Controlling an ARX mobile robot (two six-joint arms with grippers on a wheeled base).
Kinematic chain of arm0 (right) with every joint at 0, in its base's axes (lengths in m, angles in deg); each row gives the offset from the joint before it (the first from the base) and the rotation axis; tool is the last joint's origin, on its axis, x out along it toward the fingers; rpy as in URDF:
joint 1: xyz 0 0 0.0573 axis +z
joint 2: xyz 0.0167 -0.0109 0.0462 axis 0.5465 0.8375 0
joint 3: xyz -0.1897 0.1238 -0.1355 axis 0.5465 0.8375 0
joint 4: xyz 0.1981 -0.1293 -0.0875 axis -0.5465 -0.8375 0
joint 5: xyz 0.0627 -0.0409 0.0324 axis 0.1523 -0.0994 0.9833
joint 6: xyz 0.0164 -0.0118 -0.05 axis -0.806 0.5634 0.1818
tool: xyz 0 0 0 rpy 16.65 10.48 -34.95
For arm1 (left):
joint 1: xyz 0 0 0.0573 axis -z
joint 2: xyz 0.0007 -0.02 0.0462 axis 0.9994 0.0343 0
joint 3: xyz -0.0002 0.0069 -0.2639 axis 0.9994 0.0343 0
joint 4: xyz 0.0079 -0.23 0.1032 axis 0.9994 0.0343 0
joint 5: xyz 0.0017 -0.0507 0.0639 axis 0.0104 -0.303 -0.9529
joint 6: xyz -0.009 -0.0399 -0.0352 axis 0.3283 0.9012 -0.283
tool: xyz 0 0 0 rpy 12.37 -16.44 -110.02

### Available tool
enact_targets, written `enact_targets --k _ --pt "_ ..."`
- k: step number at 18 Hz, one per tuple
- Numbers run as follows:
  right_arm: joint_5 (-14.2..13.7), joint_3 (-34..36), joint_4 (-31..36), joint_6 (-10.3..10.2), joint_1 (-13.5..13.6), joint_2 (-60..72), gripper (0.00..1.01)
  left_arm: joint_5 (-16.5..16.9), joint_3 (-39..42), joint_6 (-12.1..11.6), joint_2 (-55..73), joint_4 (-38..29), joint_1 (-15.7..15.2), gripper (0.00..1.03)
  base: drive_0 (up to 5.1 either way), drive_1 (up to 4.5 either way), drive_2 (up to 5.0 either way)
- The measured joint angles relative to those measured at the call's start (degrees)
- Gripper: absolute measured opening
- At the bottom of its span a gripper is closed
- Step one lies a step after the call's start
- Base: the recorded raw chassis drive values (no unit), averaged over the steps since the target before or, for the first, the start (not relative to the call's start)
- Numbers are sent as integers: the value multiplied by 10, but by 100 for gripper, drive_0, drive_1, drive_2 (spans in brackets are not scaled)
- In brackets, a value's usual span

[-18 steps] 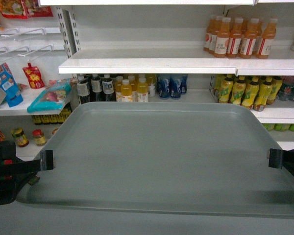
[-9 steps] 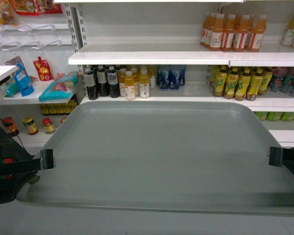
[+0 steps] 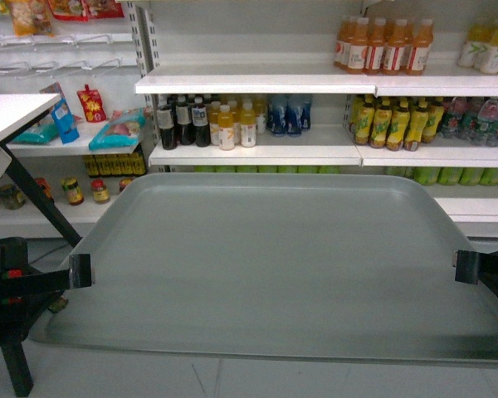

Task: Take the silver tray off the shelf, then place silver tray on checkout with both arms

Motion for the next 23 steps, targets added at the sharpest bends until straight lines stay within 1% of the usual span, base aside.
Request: enact_targets --k 8,16,23 --pt "0 0 -1 0 0 1 3 0 0 0 0 0 0 3 0 -403 403" --pt "0 1 0 0 0 -1 3 0 0 0 -1 -1 0 3 0 0 0" --pt "0 1 -1 0 0 -1 3 0 0 0 -1 -1 1 3 -464 233 233"
